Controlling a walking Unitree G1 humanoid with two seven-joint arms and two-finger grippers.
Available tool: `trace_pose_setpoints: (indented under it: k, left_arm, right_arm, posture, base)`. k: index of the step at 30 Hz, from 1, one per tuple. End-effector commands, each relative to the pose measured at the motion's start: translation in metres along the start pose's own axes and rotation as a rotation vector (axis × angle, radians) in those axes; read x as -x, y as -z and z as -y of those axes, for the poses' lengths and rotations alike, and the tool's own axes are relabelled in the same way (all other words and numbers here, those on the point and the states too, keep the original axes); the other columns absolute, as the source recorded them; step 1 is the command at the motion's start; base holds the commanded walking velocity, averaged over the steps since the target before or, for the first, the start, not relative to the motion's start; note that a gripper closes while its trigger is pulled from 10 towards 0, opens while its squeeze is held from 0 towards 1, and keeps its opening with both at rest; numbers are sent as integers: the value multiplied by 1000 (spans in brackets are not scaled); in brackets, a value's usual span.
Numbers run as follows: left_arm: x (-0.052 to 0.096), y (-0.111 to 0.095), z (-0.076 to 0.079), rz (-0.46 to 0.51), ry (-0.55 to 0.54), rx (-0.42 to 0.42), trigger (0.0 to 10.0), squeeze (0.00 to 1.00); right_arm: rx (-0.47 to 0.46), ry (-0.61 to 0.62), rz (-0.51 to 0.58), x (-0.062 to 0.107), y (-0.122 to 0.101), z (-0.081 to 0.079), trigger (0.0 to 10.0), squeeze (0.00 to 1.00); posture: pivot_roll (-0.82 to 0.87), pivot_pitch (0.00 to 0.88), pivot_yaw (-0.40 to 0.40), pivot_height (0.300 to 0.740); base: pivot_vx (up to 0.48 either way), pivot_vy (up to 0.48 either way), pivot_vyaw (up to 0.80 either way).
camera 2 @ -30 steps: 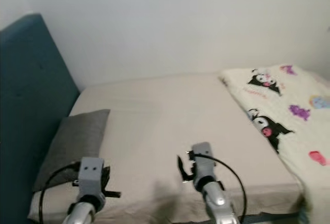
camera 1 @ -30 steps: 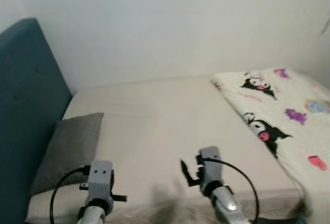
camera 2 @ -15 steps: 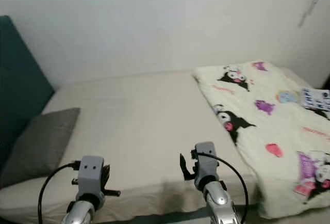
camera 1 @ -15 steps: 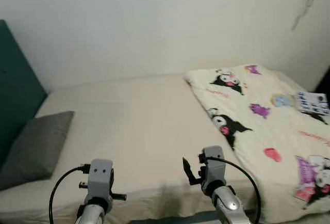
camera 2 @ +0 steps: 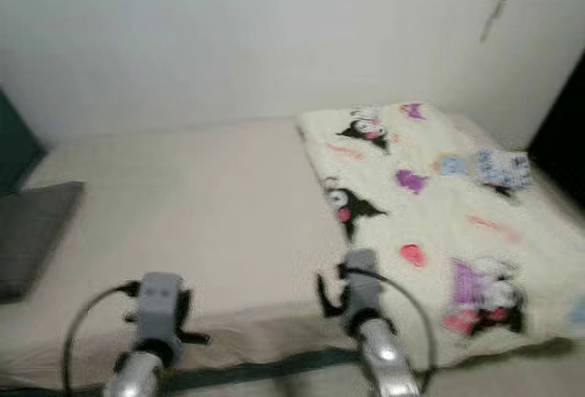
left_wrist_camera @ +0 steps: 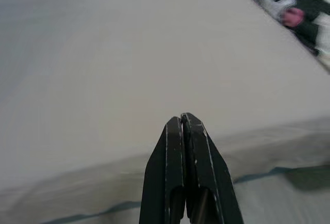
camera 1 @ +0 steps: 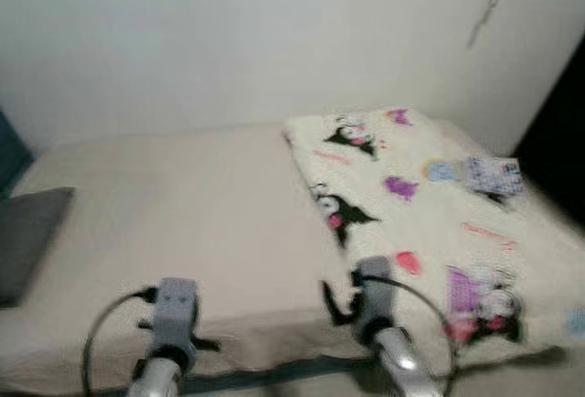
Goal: Clean up the room
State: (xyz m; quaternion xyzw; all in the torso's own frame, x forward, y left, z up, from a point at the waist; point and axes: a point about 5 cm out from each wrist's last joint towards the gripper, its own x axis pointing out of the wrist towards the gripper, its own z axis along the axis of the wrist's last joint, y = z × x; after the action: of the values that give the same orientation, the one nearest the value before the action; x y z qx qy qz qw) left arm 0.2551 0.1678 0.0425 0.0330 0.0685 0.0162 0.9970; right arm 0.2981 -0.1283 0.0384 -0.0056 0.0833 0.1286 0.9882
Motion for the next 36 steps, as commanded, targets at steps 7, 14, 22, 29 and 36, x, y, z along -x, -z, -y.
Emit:
trace_pose_setpoints:
  k: [7,14,22,29,36]
  left_arm:
    - [2,4,-2,-26,-2,-13,10000,0]
    - [2,3,-3,-25,-2,-13,10000,0]
    - [1,4,-3,-28,-2,-13,10000,0]
    - [2,2,-2,-26,-1,-13,10000,0]
    - [2,2,-2,-25,0,-13,10000,0]
  right_arm:
    - [-21,7,-24,1,5,0,10000,0]
    - [-26,8,-26,2,6,0,10000,0]
    - [-28,9,-27,2,6,0,10000,0]
    - [-31,11,-28,2,6,0,10000,0]
    - [-33,11,-29,2,6,-1,10000,0]
  posture:
    - [43,136,9,740]
    - [44,138,9,740]
    - [45,141,10,740]
    - [46,146,10,740]
    - [46,146,11,740]
  base:
    - [0,-422,0]
    - [0,-420,0]
    - [0,-419,0]
    - [0,-420,0]
    - [0,-421,0]
